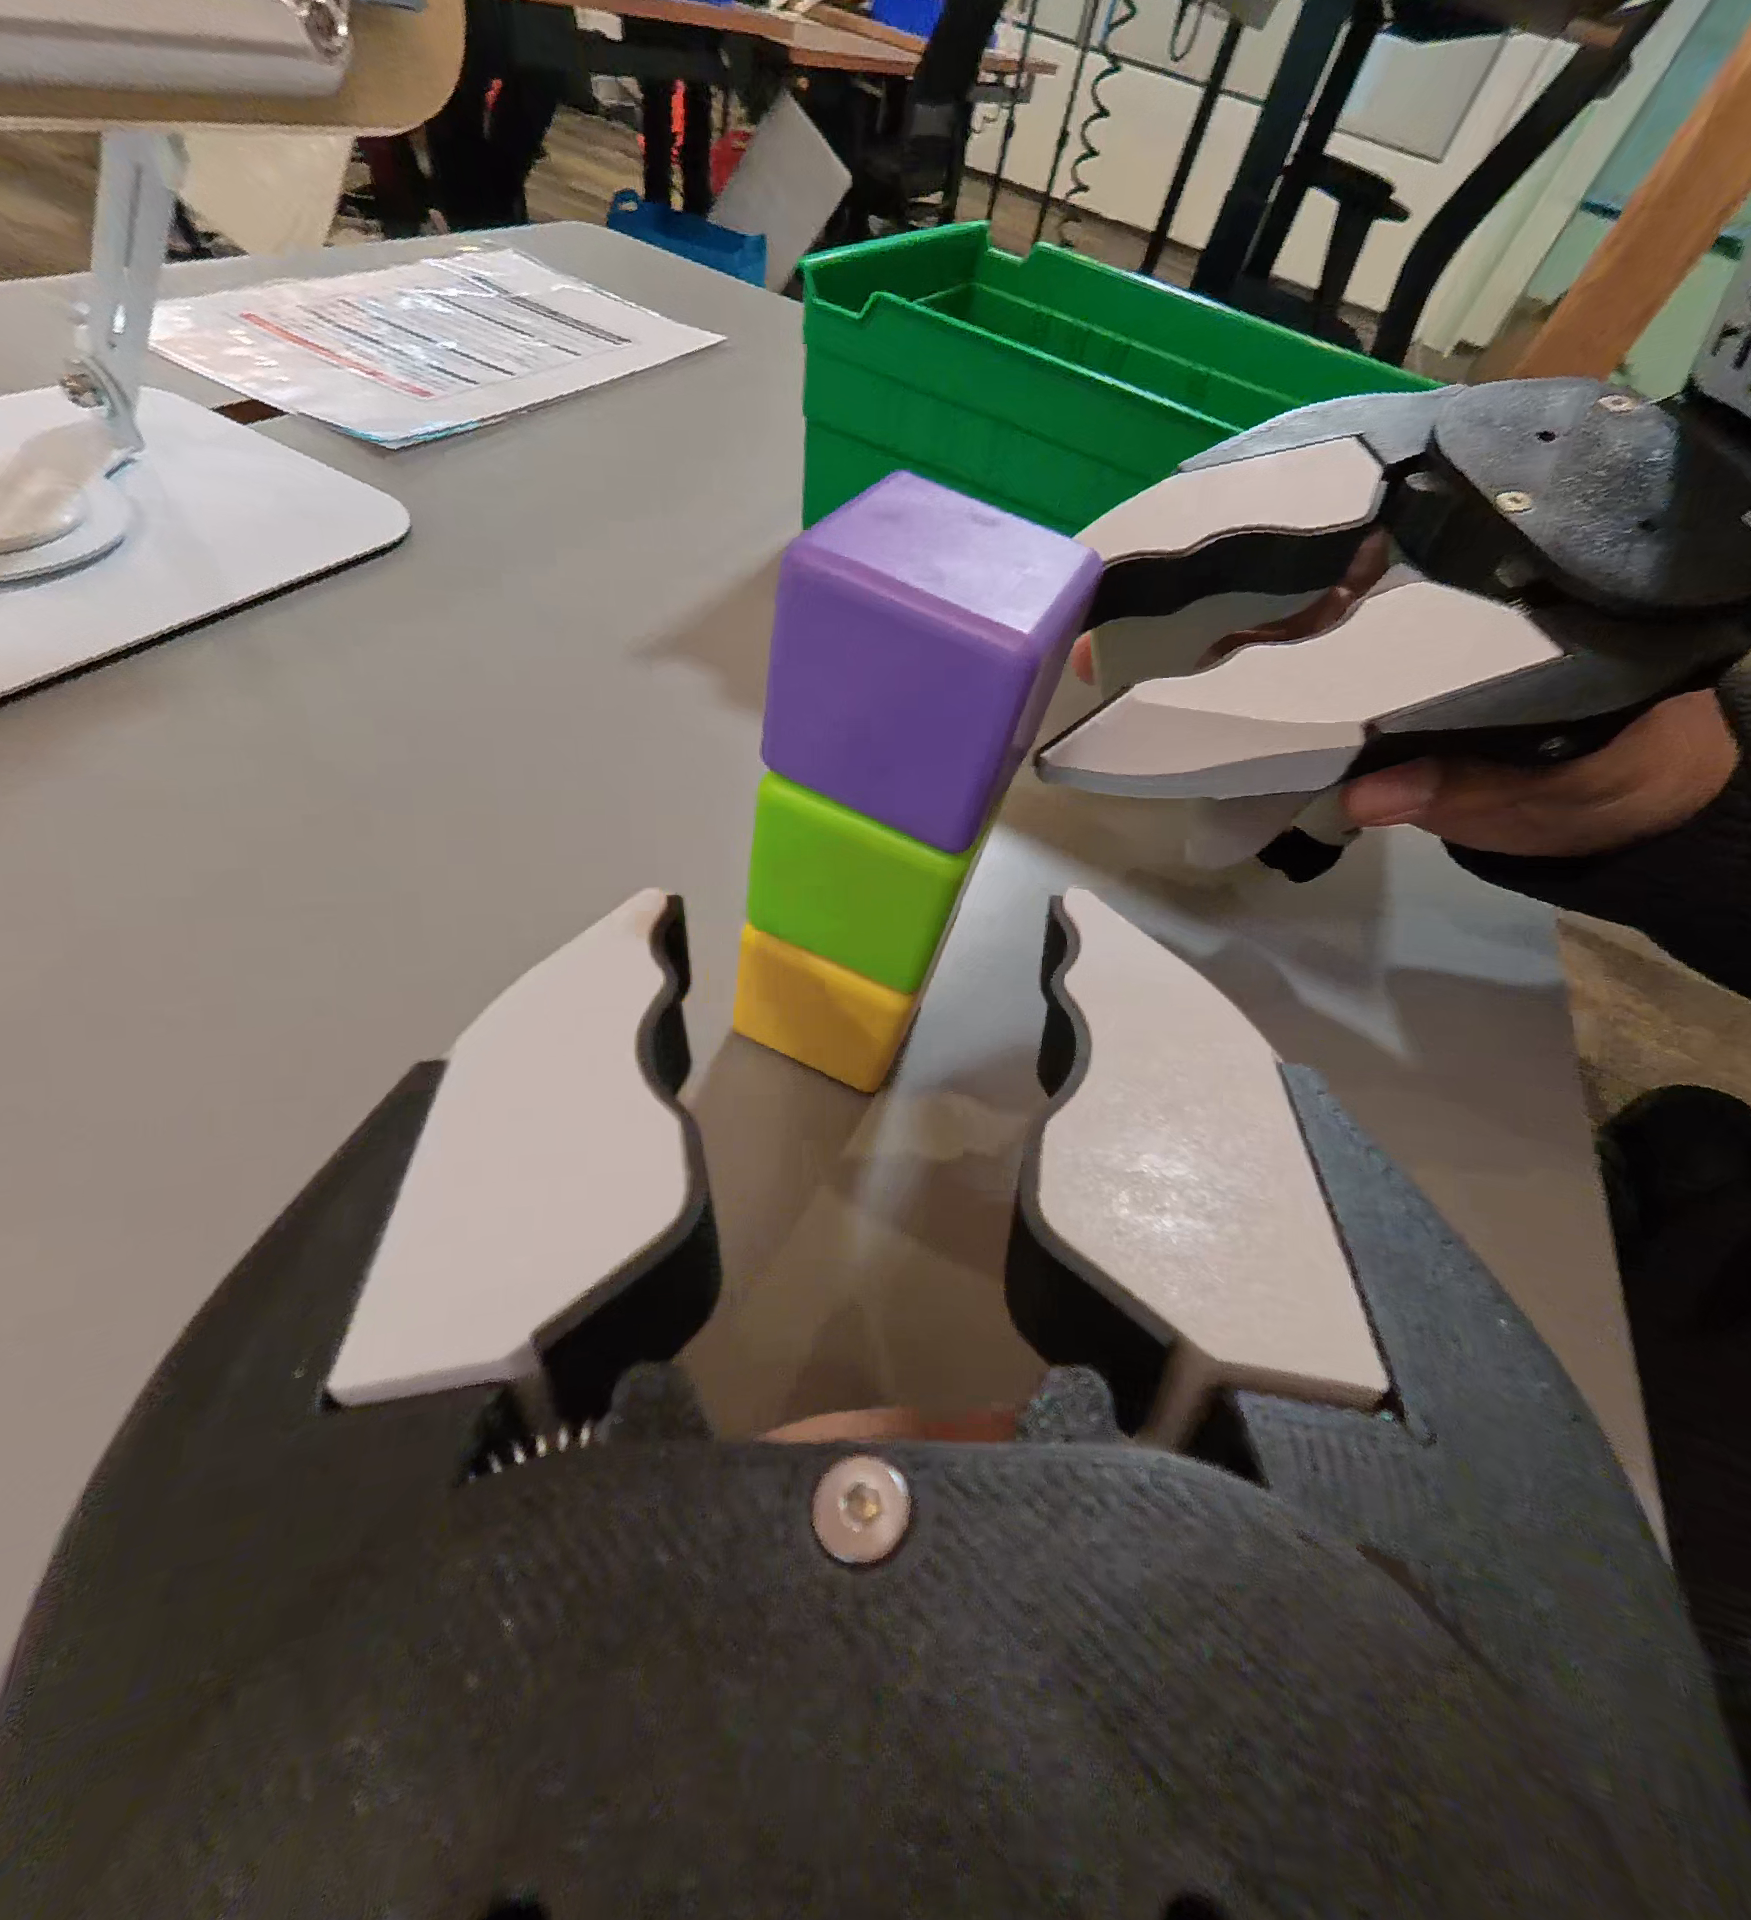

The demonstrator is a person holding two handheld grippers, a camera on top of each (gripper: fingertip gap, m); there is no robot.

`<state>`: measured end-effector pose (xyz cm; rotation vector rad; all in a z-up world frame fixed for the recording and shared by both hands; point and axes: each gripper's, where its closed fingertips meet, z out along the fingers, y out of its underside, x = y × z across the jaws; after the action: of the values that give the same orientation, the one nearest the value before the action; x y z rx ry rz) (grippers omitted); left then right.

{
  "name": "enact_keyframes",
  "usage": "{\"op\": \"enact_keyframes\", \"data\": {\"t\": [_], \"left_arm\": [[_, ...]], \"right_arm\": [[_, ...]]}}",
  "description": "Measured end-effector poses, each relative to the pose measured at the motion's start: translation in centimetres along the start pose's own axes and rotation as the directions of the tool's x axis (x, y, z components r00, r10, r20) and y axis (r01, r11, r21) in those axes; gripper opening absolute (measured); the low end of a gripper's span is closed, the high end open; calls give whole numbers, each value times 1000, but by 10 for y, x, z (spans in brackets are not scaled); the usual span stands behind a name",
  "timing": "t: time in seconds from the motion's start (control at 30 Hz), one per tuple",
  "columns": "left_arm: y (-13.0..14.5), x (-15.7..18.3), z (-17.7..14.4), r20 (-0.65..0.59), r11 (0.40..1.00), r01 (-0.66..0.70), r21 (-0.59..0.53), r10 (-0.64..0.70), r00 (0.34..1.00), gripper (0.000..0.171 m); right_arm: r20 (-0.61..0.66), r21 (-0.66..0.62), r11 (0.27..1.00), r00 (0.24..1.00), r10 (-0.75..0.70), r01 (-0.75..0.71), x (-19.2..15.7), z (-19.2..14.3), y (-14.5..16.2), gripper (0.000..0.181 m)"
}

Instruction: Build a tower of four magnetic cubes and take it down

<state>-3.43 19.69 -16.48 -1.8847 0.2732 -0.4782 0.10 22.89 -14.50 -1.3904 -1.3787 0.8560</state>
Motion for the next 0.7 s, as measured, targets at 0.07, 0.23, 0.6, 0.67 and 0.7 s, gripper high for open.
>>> {"op": "enact_keyframes", "data": {"t": [0.07,0.23,0.6,0.67,0.7], "left_arm": [[2,-5,2,29,1000,-20,-12,21,999,72],[5,-6,13,-32,997,-54,-60,53,998,73],[0,1,28,-142,996,-60,-65,51,989,51],[0,2,28,-141,995,-73,-63,64,988,49],[0,2,29,-148,995,-75,-65,65,987,49]], "right_arm": [[5,12,1000,1000,-3,2,-1,-1,-1,33],[20,35,998,998,-60,59,0,-2,-6,39],[39,50,999,999,-5,3,10,-6,-5,38],[35,39,999,999,-15,14,10,-5,-2,37],[38,33,999,999,-23,21,8,-5,-1,37]]}}
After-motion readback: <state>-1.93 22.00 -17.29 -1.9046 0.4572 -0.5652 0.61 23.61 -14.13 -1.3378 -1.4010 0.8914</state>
